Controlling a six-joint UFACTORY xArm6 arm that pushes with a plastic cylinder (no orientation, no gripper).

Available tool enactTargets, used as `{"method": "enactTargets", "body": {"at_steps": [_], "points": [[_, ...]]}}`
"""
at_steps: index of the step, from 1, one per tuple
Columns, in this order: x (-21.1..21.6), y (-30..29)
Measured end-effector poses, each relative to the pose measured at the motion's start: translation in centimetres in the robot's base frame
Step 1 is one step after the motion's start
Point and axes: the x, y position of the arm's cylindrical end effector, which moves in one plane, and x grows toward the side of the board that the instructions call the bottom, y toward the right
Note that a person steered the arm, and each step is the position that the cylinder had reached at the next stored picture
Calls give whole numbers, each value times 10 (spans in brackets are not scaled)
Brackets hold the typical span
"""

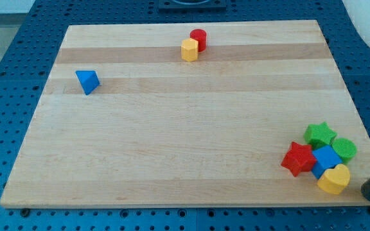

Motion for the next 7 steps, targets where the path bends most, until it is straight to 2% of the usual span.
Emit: {"method": "enactTargets", "body": {"at_steps": [1,2,3,4,5,6,7], "points": [[0,-47],[-7,-47],[-90,-54],[-152,-70],[-151,-71],[-121,-61],[-117,-59]]}}
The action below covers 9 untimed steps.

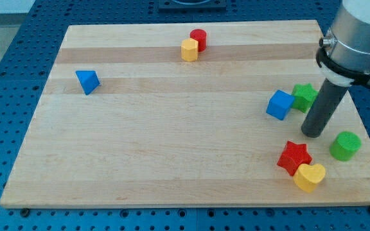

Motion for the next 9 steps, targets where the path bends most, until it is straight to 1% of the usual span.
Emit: {"method": "enactTargets", "body": {"at_steps": [1,2,3,4,5,7,8,9], "points": [[-19,5],[-40,46],[-14,98],[8,96],[49,95],[50,87],[50,49],[45,28]]}}
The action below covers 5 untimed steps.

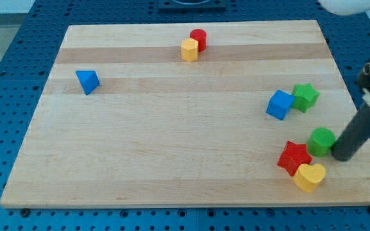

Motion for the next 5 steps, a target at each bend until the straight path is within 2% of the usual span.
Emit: {"method": "enactTargets", "body": {"at_steps": [2,3,4,5], "points": [[-79,-49],[-64,-22],[-20,16],[23,22]]}}
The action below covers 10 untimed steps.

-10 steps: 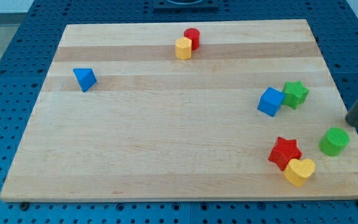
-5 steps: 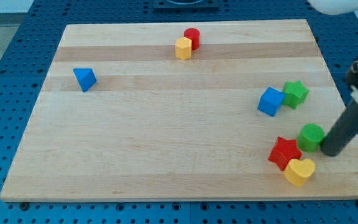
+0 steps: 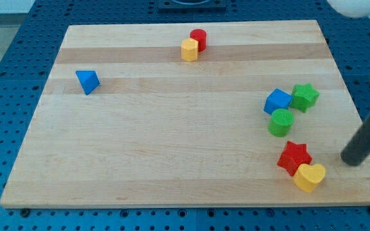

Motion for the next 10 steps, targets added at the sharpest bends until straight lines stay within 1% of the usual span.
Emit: {"method": "enactTargets", "body": {"at_steps": [1,2,3,4,5,6,7,8,9,10], "points": [[39,-49],[50,-57],[49,-66],[29,-105],[-26,-133],[-83,-139],[-86,-142],[-63,-145],[-5,-145],[29,-140]]}}
